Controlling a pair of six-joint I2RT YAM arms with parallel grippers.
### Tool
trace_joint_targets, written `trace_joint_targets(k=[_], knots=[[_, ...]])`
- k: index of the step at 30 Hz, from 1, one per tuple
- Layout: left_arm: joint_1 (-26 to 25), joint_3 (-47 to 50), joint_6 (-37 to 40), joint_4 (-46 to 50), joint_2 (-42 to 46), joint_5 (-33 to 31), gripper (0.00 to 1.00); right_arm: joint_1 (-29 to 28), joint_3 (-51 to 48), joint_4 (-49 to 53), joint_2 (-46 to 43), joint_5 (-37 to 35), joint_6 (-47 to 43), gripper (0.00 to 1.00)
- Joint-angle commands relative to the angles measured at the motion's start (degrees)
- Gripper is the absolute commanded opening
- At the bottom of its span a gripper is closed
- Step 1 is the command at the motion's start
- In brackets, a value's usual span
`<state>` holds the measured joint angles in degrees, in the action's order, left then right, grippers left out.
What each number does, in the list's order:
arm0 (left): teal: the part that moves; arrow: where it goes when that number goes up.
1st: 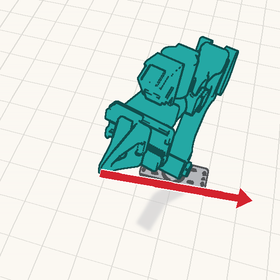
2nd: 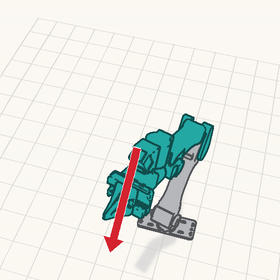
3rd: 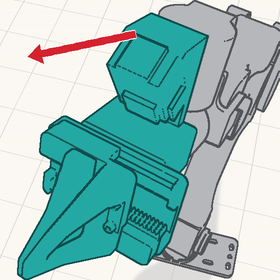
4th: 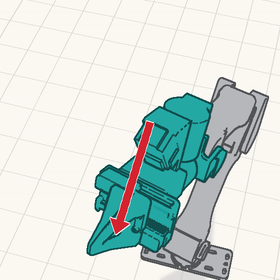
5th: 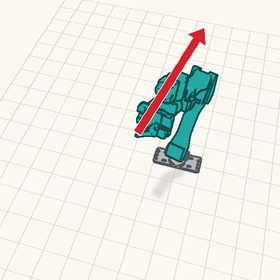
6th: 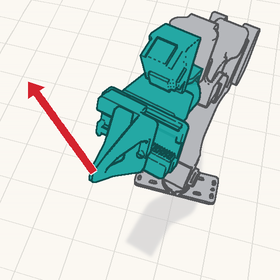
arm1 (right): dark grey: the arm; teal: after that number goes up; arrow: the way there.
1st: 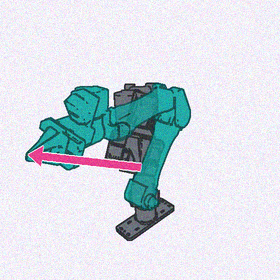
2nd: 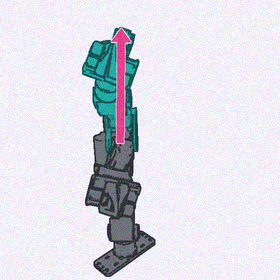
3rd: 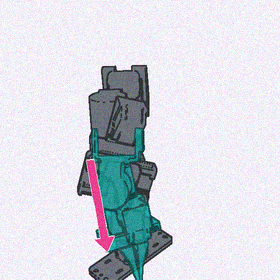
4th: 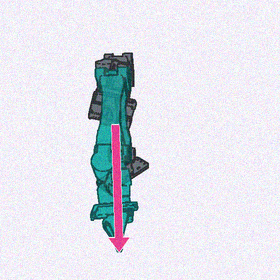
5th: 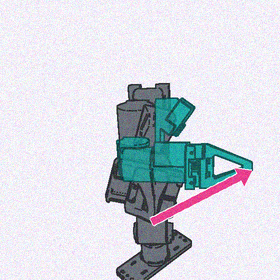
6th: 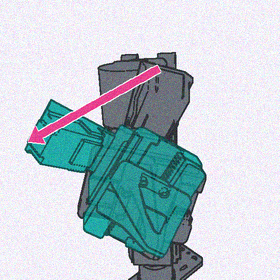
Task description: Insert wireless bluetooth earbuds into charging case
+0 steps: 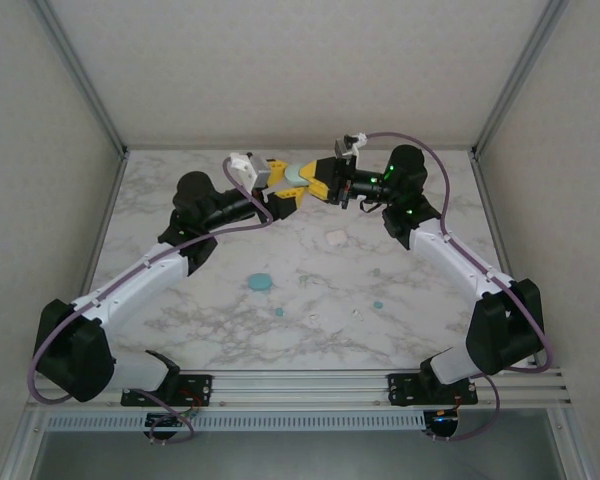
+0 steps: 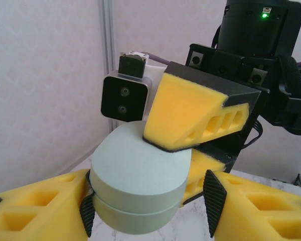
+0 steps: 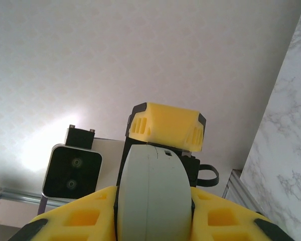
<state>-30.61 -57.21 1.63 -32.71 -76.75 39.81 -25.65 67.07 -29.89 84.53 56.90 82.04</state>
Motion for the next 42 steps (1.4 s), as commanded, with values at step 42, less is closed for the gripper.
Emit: trace_joint_targets(k=[42], knots=[[3.1,-2.1,-5.98,-4.56,-2.08,8.44,0.61,-1.29,1.87,-6.41,-0.47,-1.15,2.37,0.16]])
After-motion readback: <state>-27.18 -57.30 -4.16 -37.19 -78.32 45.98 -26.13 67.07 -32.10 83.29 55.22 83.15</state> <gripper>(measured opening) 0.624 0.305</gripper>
